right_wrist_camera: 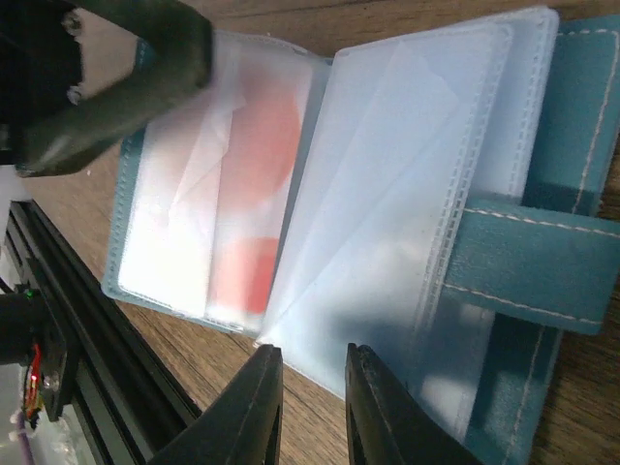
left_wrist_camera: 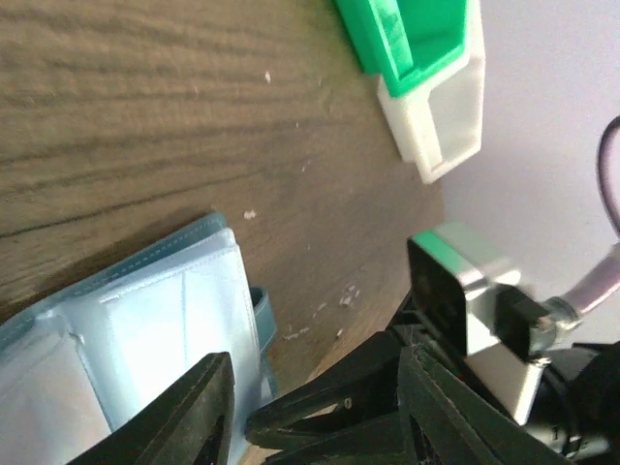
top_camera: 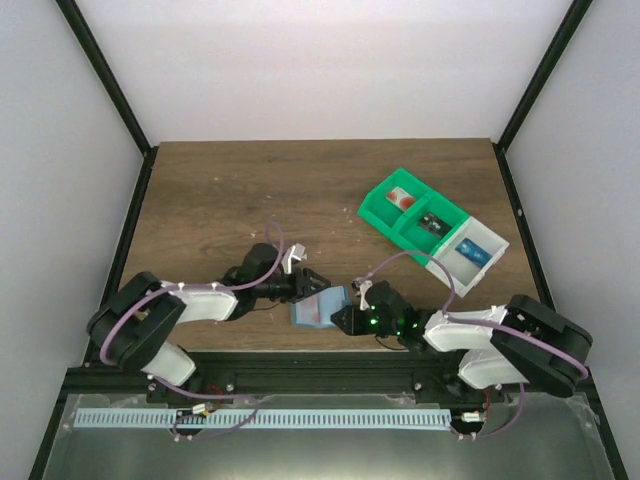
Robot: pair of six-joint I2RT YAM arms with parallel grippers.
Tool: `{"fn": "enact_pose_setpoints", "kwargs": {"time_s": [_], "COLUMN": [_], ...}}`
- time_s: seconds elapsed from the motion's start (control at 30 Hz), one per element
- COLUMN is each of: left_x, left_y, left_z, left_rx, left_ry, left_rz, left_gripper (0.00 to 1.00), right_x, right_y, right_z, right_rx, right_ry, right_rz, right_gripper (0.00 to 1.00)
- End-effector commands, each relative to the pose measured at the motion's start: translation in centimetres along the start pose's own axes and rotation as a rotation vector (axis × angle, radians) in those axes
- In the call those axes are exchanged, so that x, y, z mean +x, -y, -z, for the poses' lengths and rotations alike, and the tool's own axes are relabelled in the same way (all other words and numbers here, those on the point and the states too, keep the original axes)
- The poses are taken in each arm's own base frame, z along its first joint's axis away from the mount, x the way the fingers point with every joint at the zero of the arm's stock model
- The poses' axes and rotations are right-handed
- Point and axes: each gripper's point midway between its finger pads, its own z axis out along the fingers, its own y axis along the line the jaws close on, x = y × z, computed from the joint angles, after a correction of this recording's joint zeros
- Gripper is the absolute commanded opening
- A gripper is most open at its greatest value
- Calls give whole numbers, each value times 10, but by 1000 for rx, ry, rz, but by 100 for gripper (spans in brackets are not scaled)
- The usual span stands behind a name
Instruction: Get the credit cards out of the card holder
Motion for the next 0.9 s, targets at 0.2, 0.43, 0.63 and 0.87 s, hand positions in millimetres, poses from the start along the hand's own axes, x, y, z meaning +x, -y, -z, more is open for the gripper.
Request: {"fn": "enact_pose_setpoints", "kwargs": {"time_s": [0.2, 0.43, 0.63, 0.87], "left_x": [-1, 9, 12, 10], "left_y": [-23, -36, -36, -29], "left_z": [33, 42, 45, 48], "left_rx": [-172, -216, -223, -214], "left_ry": [92, 91, 84, 92], "left_rz": [-14, -2, -2, 0], "left_gripper": [62, 65, 67, 69], "right_x": [-3, -4, -2, -2], "right_y": [2, 1, 3, 3], "right_z": [-6, -7, -7, -8], "right_rx": [9, 9, 6, 9], "right_ry": [24, 25, 22, 21], "right_rz": [-36, -35, -48, -45], "right_gripper": [20, 20, 20, 20]}}
